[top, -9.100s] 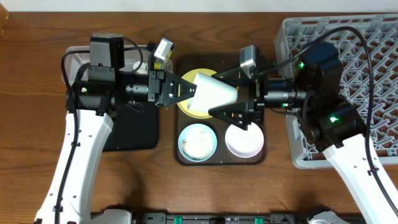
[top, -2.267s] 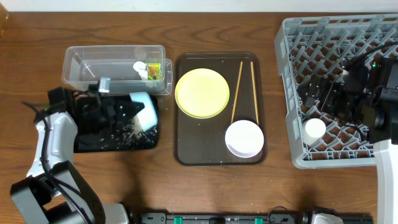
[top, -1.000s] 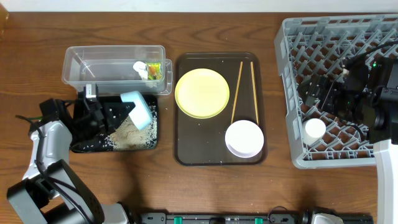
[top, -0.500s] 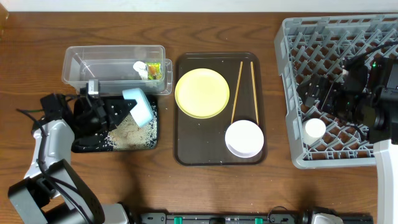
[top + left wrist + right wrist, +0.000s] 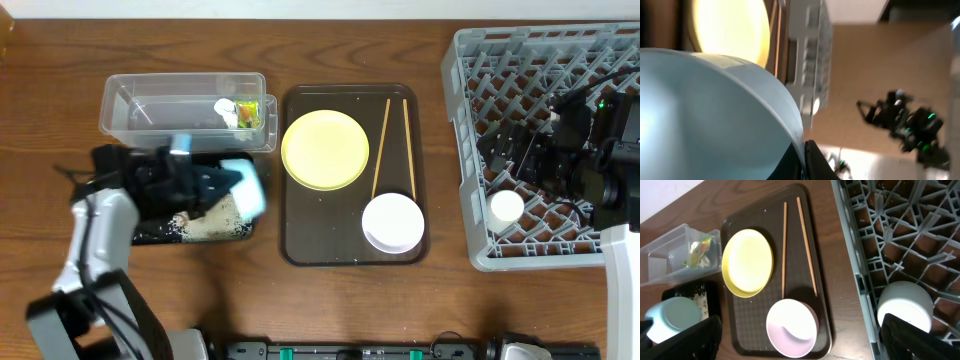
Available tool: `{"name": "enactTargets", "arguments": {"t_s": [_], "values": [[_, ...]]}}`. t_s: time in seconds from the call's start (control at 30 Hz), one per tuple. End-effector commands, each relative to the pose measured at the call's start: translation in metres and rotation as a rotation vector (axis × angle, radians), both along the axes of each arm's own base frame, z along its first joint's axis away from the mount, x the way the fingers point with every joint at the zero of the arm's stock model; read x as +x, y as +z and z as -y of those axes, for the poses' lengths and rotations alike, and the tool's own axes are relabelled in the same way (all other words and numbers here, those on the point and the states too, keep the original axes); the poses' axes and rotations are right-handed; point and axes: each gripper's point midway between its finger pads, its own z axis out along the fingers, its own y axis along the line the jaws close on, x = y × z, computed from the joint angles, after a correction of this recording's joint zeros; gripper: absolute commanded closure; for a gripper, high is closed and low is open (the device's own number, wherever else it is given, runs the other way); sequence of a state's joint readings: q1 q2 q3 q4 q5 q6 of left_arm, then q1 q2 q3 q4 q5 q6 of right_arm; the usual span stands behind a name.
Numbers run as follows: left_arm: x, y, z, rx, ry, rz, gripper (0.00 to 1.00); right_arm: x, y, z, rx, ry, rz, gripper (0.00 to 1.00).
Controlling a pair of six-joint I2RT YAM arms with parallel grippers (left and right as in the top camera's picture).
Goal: Sort waste into correct bins and load items into the dishwasher rack
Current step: 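Set the empty blue bowl back on the brown tray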
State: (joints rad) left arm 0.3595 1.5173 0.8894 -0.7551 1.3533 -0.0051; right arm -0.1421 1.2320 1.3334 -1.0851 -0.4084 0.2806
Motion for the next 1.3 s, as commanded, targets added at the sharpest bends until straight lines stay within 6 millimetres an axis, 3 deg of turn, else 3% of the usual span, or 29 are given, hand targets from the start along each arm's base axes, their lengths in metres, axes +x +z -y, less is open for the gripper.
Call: {"name": "enactTargets", "arguments": {"t_s": [0.0, 0.13, 0.27, 0.37, 0.53, 0.63, 0.67, 0.7, 0.83, 1.1, 1.27], "values": [[-0.017, -0.004, 0.038, 0.200, -0.101, -0.049, 0.94, 0.002, 0.006, 0.001, 0.002, 0.005, 0.023, 0.01], [-0.031, -0.023, 0.079, 0.495, -0.163, -0.076, 0.94, 0.003, 0.007, 0.001, 0.001, 0.005, 0.028, 0.01], [-0.038, -0.056, 0.092, 0.852, -0.141, -0.058, 0.94, 0.003, 0.007, 0.001, 0.001, 0.005, 0.028, 0.01], [-0.038, -0.073, 0.105, 1.021, -0.135, -0.001, 0.94, 0.003, 0.007, 0.001, 0.001, 0.005, 0.028, 0.01], [-0.040, -0.098, 0.149, 1.067, -0.221, 0.088, 0.93, 0.003, 0.007, 0.001, 0.001, 0.005, 0.028, 0.01], [-0.046, -0.105, 0.163, 1.067, -0.253, 0.098, 0.92, 0.003, 0.006, 0.001, 0.001, 0.005, 0.027, 0.01], [-0.048, -0.105, 0.165, 1.067, -0.259, 0.102, 0.88, 0.003, 0.006, 0.001, 0.002, 0.005, 0.026, 0.01], [-0.048, -0.104, 0.165, 1.064, -0.259, 0.105, 0.76, 0.003, 0.006, 0.001, 0.001, 0.005, 0.026, 0.01], [-0.044, -0.086, 0.162, 1.063, -0.244, 0.097, 0.39, 0.003, 0.007, 0.001, 0.001, 0.005, 0.028, 0.01], [-0.016, 0.001, 0.137, 1.018, -0.124, 0.171, 0.28, 0.003, 0.006, 0.001, 0.001, 0.006, 0.027, 0.01], [-0.002, 0.052, 0.103, 0.988, -0.005, 0.260, 0.25, 0.003, 0.006, 0.001, 0.000, 0.005, 0.027, 0.01]]}}
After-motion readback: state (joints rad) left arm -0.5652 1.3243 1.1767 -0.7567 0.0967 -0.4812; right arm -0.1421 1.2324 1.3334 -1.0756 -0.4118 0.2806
